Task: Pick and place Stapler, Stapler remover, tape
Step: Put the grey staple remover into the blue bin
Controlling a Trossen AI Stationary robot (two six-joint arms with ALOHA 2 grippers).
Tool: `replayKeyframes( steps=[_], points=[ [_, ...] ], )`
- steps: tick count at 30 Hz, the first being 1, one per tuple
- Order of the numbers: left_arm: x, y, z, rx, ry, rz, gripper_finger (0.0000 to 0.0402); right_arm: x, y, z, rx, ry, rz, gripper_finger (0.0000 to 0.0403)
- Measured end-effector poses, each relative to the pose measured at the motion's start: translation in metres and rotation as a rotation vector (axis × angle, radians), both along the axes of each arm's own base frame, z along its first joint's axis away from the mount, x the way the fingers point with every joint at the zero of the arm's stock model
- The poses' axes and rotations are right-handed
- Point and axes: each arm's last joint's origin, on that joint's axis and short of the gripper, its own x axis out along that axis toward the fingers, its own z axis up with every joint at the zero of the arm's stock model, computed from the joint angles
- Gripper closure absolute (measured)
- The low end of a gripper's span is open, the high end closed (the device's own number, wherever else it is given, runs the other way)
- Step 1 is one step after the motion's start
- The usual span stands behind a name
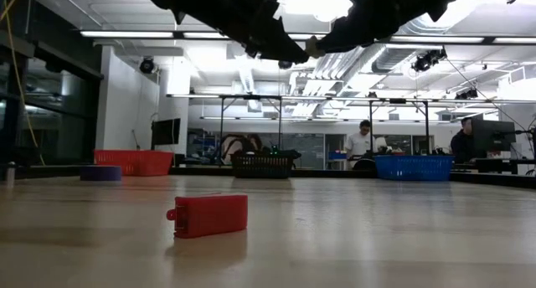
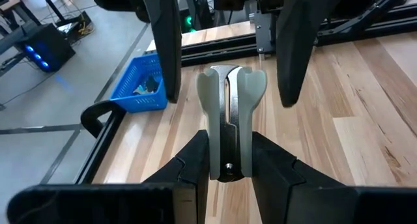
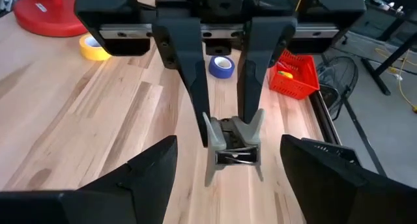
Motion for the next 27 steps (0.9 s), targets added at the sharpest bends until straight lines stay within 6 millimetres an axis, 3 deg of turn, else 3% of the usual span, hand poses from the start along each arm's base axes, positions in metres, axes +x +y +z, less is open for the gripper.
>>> replayKeyframes(
  steps=[5, 21, 27],
  points=[
    [-0.0002, 0.0, -0.0007, -0.001, 0.008, 0.0, 0.0322, -0.0001, 0.0, 0.0002, 0.0, -0.001, 0.0, 0.0162],
    [-0.0003, -0.0001, -0.0009, -0.001, 0.009, -0.002, 0.0322, -0.0005, 0.0002, 0.0001, 0.0, 0.002, 0.002, 0.031],
    [-0.0003, -0.0001, -0.0009, -0.001, 0.01, -0.001, 0.0322, -0.0008, 0.0003, -0.0004, 0.004, 0.008, 0.002, 0.0322]
  ],
)
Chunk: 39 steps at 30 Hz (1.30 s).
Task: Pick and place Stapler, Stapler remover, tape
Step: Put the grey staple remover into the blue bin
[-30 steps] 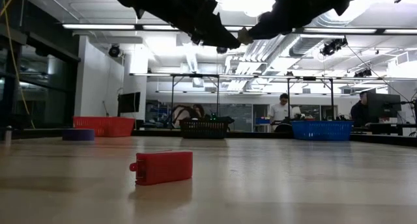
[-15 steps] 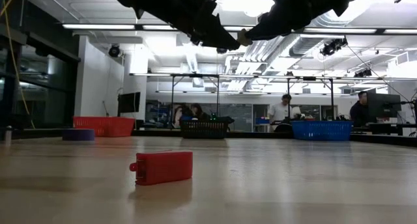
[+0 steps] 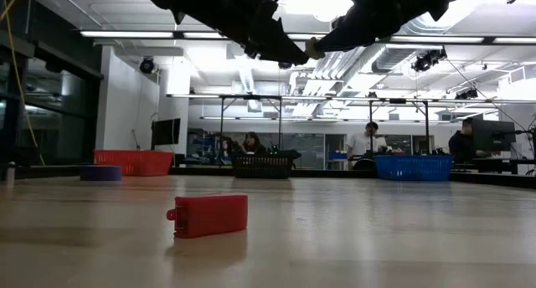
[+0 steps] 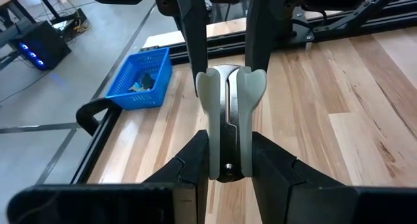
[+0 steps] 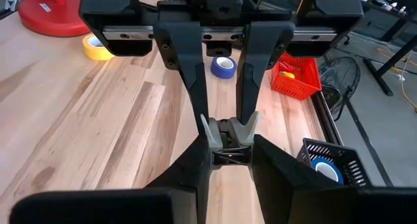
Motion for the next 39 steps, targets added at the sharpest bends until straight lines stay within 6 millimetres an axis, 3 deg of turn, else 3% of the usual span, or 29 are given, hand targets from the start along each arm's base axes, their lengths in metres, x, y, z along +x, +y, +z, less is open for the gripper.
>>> replayKeyframes(
  steps=[5, 13, 20, 27, 39],
  points=[
    [0.0, 0.0, 0.0, -0.005, -0.001, 0.001, 0.0321, 0.0, 0.0, 0.0, 0.026, 0.003, -0.011, 0.0322],
    [0.0, 0.001, 0.0, 0.0, 0.002, 0.021, 0.0209, -0.001, 0.0, -0.003, 0.056, 0.027, -0.024, 0.0322],
    [-0.003, 0.001, -0.008, 0.003, 0.087, 0.05, 0.0177, -0.005, -0.003, -0.008, 0.027, 0.098, -0.115, 0.0322],
    [-0.007, 0.001, -0.014, -0.004, 0.156, 0.064, 0.0175, -0.02, -0.023, -0.021, 0.053, 0.256, -0.413, 0.0322],
    [-0.008, 0.002, -0.015, 0.011, 0.176, 0.115, 0.0174, -0.073, -0.09, -0.034, 0.265, 0.335, -1.059, 0.0322]
  ],
)
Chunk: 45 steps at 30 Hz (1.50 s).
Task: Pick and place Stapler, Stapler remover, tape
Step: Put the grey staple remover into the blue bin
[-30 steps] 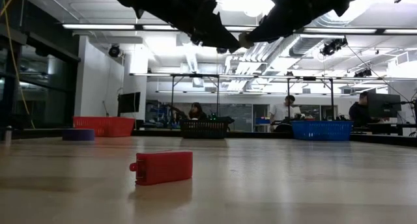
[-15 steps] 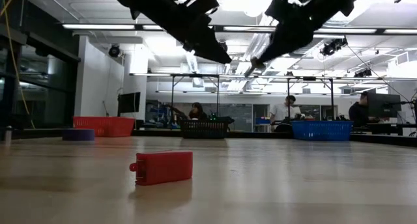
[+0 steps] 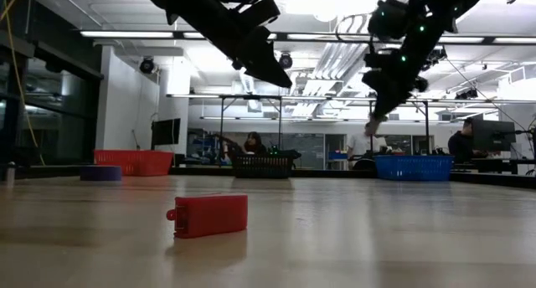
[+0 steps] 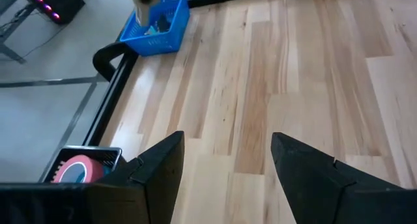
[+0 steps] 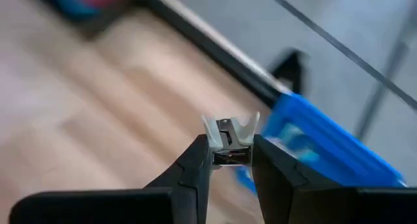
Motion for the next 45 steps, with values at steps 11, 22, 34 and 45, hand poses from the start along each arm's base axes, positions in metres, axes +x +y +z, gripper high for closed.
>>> replayKeyframes(
  steps=[11, 22, 34, 45],
  points=[
    [-0.007, -0.001, -0.011, -0.013, 0.137, 0.002, 0.0174, -0.053, -0.048, 0.0, -0.003, -0.056, -0.432, 0.0322],
    [-0.021, -0.002, -0.025, -0.006, 0.356, -0.036, 0.0174, -0.051, -0.066, -0.025, 0.029, -0.088, -0.694, 0.0322],
    [-0.03, -0.004, -0.033, -0.005, 0.489, -0.058, 0.0174, -0.045, -0.068, -0.044, 0.054, -0.084, -0.838, 0.0322],
    [-0.033, -0.004, -0.034, 0.029, 0.538, -0.096, 0.0174, -0.046, -0.066, -0.045, 0.084, -0.063, -0.825, 0.0235]
  ],
)
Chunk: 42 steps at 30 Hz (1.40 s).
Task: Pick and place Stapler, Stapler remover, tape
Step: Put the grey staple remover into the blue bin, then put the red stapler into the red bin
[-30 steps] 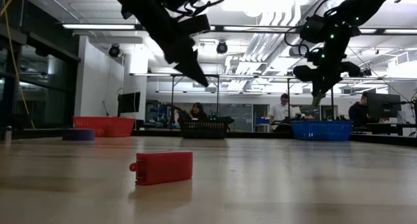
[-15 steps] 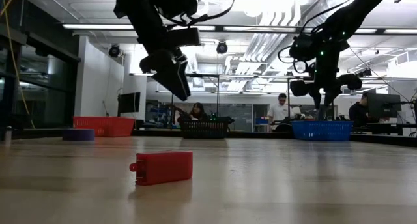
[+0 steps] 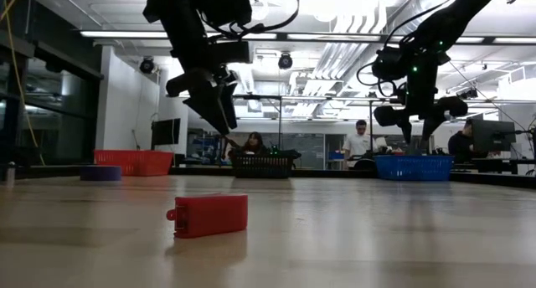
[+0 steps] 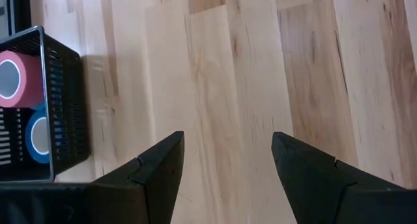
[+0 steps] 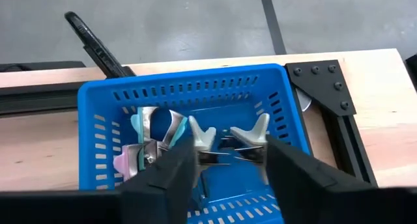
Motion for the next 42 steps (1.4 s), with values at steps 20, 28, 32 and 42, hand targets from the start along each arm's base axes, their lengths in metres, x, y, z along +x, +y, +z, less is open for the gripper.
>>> replayKeyframes(
  steps=[20, 28, 32, 42],
  points=[
    [0.0, -0.001, 0.0, -0.049, -0.007, -0.017, 0.0174, 0.004, -0.001, 0.0, 0.032, -0.063, 0.074, 0.0147],
    [-0.002, -0.004, -0.002, -0.135, 0.011, -0.02, 0.0174, 0.015, -0.003, 0.003, 0.09, -0.217, 0.335, 0.0147],
    [-0.003, -0.005, -0.003, -0.193, 0.008, 0.005, 0.0174, 0.02, -0.002, 0.004, 0.104, -0.257, 0.426, 0.0147],
    [-0.003, -0.012, -0.003, -0.465, -0.008, 0.04, 0.0174, 0.033, 0.014, 0.028, -0.028, -0.236, 0.653, 0.0147]
  ],
)
